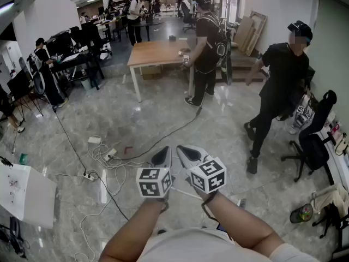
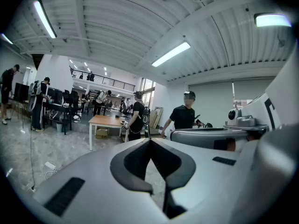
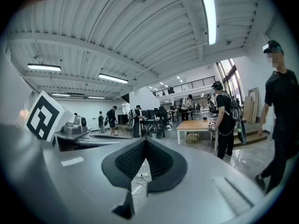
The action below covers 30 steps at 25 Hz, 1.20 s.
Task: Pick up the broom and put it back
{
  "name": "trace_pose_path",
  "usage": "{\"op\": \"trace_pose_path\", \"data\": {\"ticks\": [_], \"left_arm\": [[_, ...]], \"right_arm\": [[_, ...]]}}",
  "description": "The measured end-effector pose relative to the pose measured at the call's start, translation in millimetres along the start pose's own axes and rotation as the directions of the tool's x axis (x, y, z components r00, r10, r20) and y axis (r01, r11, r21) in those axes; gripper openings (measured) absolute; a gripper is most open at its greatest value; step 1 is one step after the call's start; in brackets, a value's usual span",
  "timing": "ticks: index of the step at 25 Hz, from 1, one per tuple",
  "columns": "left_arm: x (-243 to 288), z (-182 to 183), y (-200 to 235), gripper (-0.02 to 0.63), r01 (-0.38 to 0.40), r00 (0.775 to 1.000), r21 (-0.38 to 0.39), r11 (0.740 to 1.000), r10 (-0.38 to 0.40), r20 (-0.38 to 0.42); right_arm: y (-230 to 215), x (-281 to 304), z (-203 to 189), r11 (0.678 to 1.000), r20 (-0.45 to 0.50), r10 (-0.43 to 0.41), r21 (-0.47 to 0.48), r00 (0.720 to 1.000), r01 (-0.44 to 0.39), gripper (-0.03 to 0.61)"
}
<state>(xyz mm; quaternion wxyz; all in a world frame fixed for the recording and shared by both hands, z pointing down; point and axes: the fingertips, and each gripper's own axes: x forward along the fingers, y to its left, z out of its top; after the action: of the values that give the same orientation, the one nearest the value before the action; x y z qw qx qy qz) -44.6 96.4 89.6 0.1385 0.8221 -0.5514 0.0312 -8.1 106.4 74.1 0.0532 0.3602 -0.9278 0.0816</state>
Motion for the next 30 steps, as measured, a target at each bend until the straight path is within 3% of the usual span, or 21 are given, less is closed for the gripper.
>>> {"op": "trace_pose_path", "data": {"ticks": [9,18,26,30], "left_arm": [[4,-9,3,0.005,0.001,1.000,-0.011,1.000,-0.001,-0.006],[-5,-13,27,0.005,0.069,0.997,-0.009,0.998,-0.069,-0.034],[-22,-41,56,0.005,0.119,0.988,-0.028,0.993,-0.121,-0.092],[-5,-56,57,0.005,0.113,0.987,-0.041,0.993,-0.117,-0.114]], "right_arm": [[-3,2,-6,1.000,0.004,0.001,0.004,1.000,-0.001,-0.002],[19,20,-7,0.999,0.011,-0.036,0.026,0.999,0.036,0.002],[41,29,-41,0.994,-0.038,-0.100,0.050,0.994,0.102,0.002],[26,36,-60,0.993,-0.075,-0.084,0.070,0.994,0.090,0.002]]}}
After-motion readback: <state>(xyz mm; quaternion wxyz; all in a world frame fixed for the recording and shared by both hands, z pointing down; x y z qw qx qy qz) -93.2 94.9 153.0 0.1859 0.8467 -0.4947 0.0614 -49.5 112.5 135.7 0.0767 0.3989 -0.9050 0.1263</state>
